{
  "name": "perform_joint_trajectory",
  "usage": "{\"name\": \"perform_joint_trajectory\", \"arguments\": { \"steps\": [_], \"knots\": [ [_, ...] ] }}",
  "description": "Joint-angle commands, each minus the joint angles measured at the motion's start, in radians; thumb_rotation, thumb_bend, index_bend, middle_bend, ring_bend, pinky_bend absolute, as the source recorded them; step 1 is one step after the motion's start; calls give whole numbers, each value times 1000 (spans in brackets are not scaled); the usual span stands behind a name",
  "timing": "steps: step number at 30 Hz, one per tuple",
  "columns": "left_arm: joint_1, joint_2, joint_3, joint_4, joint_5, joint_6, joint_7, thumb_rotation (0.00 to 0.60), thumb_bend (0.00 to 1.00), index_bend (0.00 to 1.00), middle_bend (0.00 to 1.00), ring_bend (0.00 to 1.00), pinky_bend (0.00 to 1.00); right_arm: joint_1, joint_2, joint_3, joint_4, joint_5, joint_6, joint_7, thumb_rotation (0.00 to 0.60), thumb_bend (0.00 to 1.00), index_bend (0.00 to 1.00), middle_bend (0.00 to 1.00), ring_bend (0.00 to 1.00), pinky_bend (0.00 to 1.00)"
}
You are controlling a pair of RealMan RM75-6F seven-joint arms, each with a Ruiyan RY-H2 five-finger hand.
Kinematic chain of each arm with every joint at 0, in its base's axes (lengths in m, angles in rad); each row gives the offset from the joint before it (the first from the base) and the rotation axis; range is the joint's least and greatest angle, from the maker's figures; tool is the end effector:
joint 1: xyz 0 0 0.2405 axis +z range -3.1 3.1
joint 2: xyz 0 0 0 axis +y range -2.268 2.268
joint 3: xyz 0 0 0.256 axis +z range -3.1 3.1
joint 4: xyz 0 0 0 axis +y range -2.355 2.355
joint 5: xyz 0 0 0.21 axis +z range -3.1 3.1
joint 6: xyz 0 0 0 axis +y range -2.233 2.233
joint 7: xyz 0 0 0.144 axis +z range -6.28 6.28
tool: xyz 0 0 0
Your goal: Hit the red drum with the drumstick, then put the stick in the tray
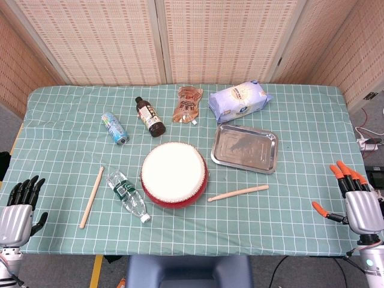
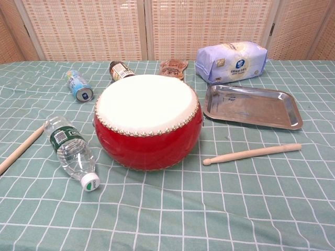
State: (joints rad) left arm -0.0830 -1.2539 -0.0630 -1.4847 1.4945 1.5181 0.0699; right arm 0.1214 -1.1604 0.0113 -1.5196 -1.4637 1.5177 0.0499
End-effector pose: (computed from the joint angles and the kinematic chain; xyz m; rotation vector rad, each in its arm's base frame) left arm -0.3216 0.1840 0.1334 -1.3650 -0.8295 -0.8810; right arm -0.3246 -0.1861 0.1561 1.3697 -0.8942 0.9123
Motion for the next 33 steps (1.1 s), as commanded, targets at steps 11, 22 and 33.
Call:
{"name": "perform_joint_trajectory", "arguments": {
  "steps": [11,22,33],
  "knots": [
    [0,5,6,7,7,2,-15,600,291,0,0,0,21,-21,6,-8,-33,-53,4,-13,268,243,98,14,0,134],
    [21,19,18,14,15,28,-47,600,291,0,0,0,21,182,-75,15,-73,-140,-271,-191,356,243,303,45,0,135],
    [45,21,27,43,8,44,-84,600,293,0,0,0,20,380,-332,83,66,-21,-551,-365,472,243,363,52,0,130]
  ]
}}
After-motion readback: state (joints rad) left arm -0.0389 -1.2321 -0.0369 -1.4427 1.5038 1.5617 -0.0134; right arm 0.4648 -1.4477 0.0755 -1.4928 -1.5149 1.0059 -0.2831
